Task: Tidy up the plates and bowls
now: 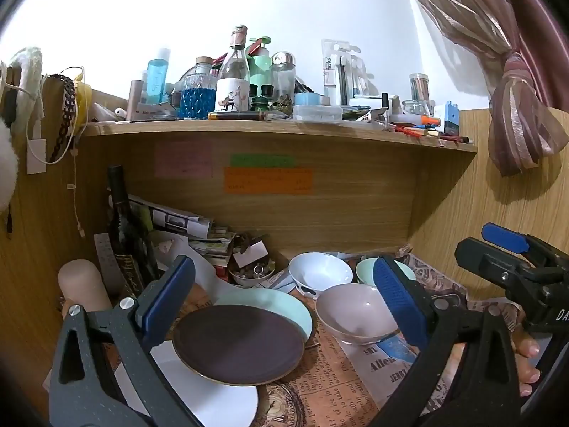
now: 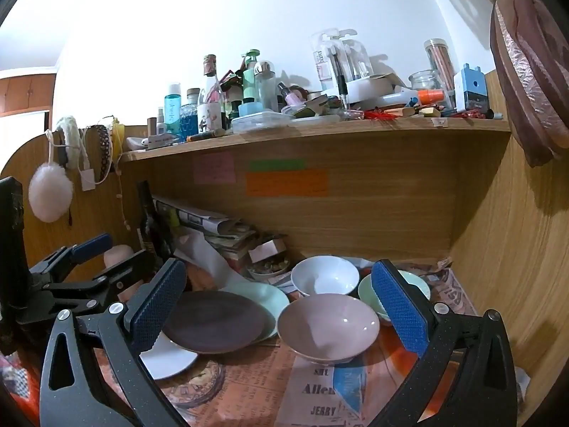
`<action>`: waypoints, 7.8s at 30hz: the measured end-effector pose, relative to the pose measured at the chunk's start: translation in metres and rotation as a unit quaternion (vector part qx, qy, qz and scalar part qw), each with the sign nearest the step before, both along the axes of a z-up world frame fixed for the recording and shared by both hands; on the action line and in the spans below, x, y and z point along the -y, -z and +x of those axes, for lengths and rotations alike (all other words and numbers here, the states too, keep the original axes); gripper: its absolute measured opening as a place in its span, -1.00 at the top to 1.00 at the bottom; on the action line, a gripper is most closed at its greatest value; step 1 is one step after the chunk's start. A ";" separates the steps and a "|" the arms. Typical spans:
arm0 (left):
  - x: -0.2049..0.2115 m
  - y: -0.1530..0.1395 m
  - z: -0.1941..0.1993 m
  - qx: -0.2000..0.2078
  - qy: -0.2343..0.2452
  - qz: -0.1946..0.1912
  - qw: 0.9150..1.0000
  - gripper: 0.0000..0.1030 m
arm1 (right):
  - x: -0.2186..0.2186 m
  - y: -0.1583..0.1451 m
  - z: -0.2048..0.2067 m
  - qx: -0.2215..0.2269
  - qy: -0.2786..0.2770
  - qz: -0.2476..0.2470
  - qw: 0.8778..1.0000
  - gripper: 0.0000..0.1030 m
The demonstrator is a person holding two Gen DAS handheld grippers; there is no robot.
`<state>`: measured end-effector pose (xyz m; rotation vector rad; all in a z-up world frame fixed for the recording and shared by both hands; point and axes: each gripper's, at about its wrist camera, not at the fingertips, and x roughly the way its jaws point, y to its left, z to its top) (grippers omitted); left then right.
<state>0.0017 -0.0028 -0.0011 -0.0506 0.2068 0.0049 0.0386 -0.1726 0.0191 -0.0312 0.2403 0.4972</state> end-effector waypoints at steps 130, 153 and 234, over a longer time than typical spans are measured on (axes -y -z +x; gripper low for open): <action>-0.166 0.148 0.175 -0.353 0.047 -0.010 0.935 0.48 | -0.120 0.153 0.135 -0.337 -0.035 -0.111 0.934 0.35; -0.160 0.146 0.167 -0.345 0.068 -0.005 0.936 0.51 | -0.119 0.159 0.138 -0.352 -0.016 -0.097 0.931 0.35; -0.016 0.164 0.060 -0.359 0.087 -0.036 0.929 0.51 | 0.026 0.163 0.046 -0.353 -0.001 -0.082 0.932 0.55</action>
